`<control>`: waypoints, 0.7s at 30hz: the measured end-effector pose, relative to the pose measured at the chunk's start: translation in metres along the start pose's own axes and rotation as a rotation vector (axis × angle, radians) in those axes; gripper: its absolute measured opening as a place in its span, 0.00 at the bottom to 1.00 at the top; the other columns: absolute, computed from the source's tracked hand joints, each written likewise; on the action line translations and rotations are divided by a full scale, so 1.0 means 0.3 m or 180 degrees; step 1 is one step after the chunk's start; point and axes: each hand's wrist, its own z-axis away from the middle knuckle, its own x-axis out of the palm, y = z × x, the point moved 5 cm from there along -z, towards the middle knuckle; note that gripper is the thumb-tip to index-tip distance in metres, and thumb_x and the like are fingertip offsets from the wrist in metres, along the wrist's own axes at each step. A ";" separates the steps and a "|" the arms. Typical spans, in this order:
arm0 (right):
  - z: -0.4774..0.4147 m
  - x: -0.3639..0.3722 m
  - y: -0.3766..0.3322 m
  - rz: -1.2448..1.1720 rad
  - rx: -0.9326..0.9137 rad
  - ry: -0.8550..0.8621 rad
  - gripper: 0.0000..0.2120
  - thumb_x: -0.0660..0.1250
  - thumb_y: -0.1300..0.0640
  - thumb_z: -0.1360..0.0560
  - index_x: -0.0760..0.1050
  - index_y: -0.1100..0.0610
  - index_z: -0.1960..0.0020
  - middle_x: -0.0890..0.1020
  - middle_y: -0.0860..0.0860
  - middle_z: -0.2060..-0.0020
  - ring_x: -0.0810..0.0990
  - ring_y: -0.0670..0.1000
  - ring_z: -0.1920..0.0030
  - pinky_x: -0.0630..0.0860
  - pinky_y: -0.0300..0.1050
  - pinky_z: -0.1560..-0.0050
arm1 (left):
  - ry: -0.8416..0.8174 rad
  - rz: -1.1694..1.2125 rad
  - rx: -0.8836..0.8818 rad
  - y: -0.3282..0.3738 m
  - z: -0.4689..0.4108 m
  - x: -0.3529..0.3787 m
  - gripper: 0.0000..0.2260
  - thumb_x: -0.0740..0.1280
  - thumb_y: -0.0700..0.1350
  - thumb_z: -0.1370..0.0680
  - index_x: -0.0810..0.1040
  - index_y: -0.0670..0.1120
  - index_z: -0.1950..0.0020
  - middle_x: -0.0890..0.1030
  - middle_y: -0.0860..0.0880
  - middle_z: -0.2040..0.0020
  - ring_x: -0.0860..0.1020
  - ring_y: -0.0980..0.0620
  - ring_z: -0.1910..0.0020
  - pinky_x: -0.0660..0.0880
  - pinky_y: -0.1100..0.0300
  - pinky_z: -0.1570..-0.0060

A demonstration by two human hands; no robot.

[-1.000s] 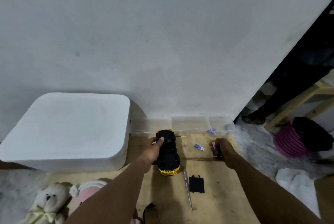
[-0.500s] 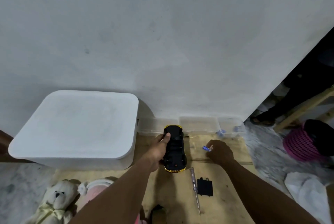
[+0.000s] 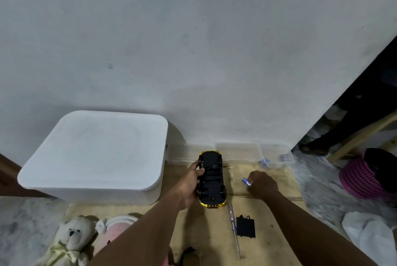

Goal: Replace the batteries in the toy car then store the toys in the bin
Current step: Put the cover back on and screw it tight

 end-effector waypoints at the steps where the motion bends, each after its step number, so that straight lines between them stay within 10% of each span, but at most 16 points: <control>1: 0.004 0.006 0.003 -0.0029 0.0029 0.0007 0.10 0.68 0.55 0.25 0.76 0.54 0.45 0.81 0.52 0.49 0.79 0.51 0.53 0.72 0.41 0.57 | -0.0023 -0.0042 0.0014 0.001 0.002 -0.003 0.20 0.53 0.42 0.16 0.69 0.59 0.28 0.81 0.43 0.41 0.80 0.39 0.43 0.78 0.44 0.43; 7: 0.036 -0.109 -0.050 -0.1650 -0.0450 0.0620 0.07 0.69 0.60 0.23 0.80 0.61 0.46 0.84 0.56 0.51 0.81 0.56 0.52 0.71 0.43 0.55 | -0.0044 -0.0234 0.0069 0.021 0.016 -0.023 0.24 0.52 0.37 0.17 0.67 0.58 0.26 0.78 0.45 0.49 0.77 0.47 0.58 0.76 0.55 0.58; 11: 0.095 -0.280 -0.159 -0.3013 -0.0734 0.0184 0.08 0.68 0.63 0.22 0.82 0.58 0.45 0.82 0.46 0.64 0.75 0.39 0.70 0.70 0.34 0.65 | -0.0080 -0.0297 0.0034 0.035 0.037 -0.024 0.24 0.52 0.37 0.17 0.68 0.60 0.27 0.78 0.45 0.47 0.77 0.45 0.54 0.77 0.52 0.53; 14: 0.145 -0.342 -0.249 -0.2898 -0.1133 -0.0350 0.08 0.70 0.65 0.24 0.84 0.60 0.46 0.80 0.42 0.70 0.70 0.40 0.77 0.65 0.31 0.73 | -0.0039 -0.0317 0.0030 0.049 0.050 -0.017 0.22 0.52 0.39 0.16 0.67 0.60 0.27 0.80 0.45 0.46 0.78 0.44 0.53 0.76 0.52 0.51; 21: 0.180 -0.313 -0.356 -0.2042 -0.1657 -0.0186 0.08 0.78 0.59 0.32 0.85 0.51 0.54 0.85 0.47 0.60 0.83 0.44 0.58 0.78 0.42 0.55 | 0.0009 -0.0430 0.0017 0.058 0.065 0.015 0.23 0.54 0.39 0.16 0.64 0.60 0.24 0.82 0.47 0.45 0.80 0.48 0.57 0.77 0.57 0.62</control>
